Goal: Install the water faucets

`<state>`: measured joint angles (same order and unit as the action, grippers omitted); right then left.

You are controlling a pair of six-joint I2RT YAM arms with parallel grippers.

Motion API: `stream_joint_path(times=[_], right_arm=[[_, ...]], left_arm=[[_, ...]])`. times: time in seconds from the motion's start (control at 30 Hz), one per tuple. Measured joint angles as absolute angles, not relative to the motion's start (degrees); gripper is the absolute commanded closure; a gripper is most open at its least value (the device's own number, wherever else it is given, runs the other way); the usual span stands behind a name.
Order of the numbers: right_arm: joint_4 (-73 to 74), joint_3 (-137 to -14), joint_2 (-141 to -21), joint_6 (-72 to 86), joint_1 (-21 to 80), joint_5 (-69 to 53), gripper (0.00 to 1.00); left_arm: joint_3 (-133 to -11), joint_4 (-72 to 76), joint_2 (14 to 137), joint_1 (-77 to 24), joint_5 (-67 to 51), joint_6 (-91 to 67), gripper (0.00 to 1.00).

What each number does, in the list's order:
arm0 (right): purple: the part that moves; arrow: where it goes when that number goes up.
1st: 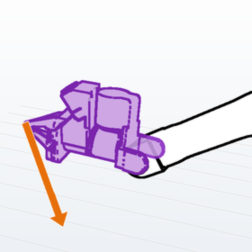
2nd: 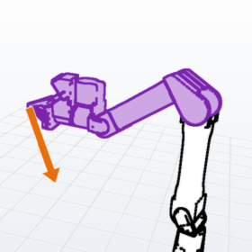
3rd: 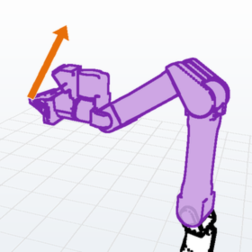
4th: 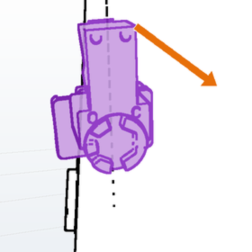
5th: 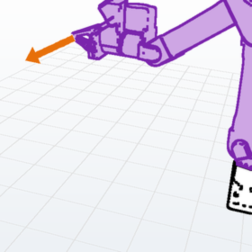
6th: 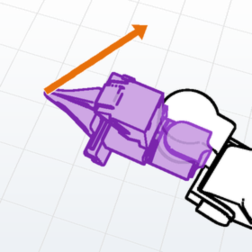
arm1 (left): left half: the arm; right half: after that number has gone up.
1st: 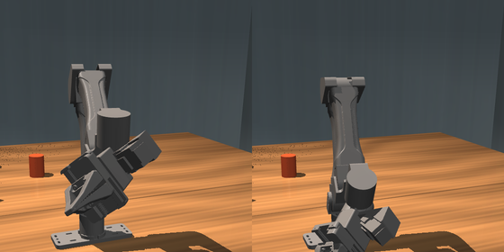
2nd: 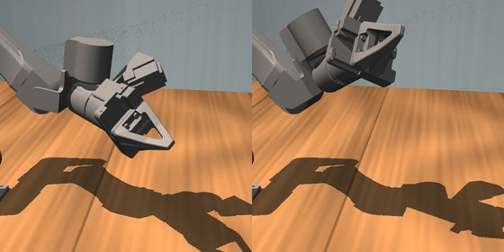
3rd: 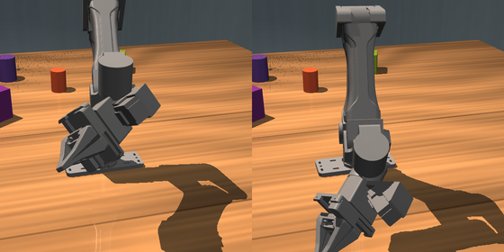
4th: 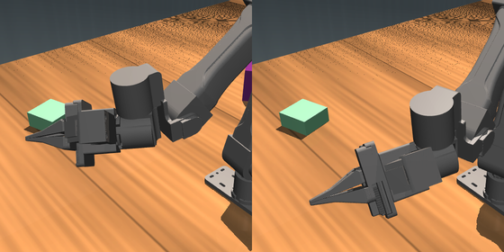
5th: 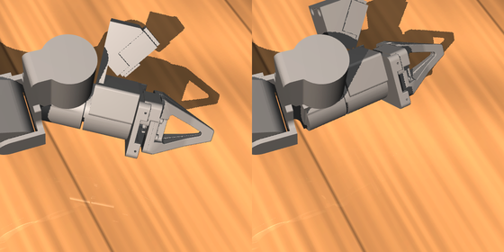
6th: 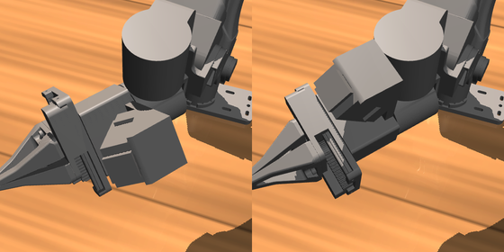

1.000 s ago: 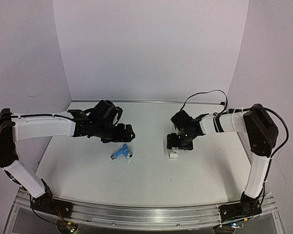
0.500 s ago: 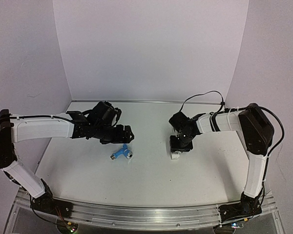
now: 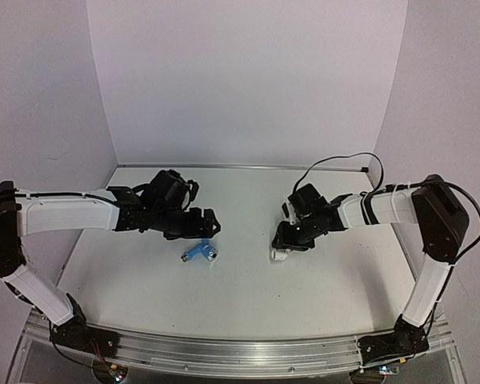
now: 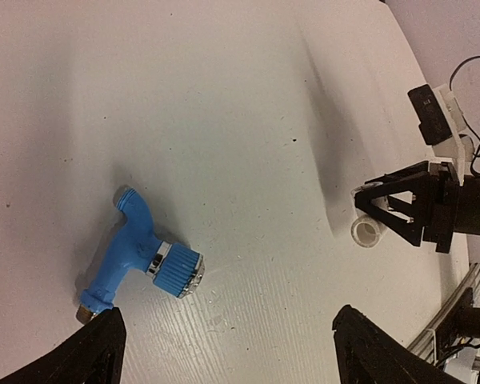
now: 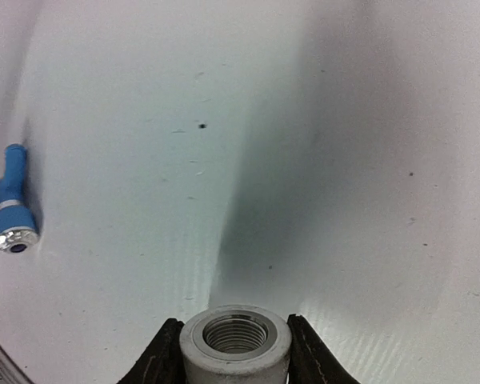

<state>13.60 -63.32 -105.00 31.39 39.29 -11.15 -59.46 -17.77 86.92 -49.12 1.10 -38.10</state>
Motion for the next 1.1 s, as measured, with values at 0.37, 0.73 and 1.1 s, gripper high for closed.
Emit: stream_joint_path(times=[0.37,0.73,1.1], right_arm=[[-19.6,-47.4,-98.8,42.2,39.3,-29.4,0.83],[-38.1,-47.4,-99.1,52.4,44.1,-31.4,0.84],[-40.2,-47.6,-102.5,57.2,46.8,-28.3,0.84]], left_arm=[[-50.4,-0.3,83.9,-49.1,-14.1,-42.4,0.01],[-50.6,8.0,87.7,-50.0,-21.4,-45.0,0.15],[-51.8,7.5,88.8,-54.6,-15.9,-44.9,0.29]])
